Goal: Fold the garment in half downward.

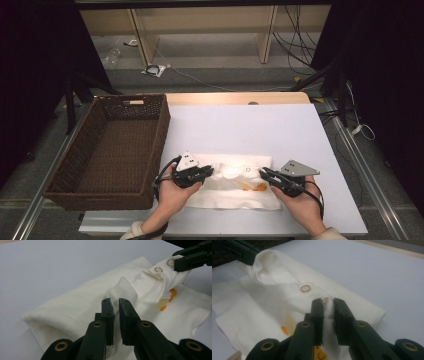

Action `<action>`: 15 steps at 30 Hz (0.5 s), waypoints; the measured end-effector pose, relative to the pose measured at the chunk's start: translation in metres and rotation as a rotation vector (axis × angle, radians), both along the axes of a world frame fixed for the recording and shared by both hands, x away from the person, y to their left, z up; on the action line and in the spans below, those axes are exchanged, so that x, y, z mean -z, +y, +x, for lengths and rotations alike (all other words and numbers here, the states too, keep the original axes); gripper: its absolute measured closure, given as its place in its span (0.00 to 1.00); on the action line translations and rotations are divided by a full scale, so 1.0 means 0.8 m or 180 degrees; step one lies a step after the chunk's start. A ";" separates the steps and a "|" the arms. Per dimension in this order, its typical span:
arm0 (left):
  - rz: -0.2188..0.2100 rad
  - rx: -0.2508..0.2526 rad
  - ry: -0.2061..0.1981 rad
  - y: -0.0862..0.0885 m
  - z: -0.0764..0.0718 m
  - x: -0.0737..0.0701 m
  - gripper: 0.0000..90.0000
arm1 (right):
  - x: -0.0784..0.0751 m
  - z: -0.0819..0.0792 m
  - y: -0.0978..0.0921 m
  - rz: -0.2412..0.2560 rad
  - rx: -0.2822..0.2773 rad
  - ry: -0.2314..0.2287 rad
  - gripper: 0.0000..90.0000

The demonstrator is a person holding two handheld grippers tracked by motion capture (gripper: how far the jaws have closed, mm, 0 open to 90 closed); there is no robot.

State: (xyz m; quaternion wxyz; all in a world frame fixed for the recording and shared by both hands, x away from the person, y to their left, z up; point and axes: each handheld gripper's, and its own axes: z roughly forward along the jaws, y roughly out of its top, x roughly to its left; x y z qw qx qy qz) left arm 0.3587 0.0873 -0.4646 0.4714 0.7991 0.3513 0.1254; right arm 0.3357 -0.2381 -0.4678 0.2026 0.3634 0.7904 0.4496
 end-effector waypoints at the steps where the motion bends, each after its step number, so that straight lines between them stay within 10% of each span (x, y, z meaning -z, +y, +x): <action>1: 0.0003 0.0004 0.0008 0.000 0.000 0.000 0.91 | 0.001 0.000 0.000 0.0002 -0.0010 0.0004 0.88; 15: 0.0151 0.0049 0.0185 0.000 -0.001 0.012 0.91 | 0.011 -0.005 0.002 -0.0098 -0.0145 0.0244 0.87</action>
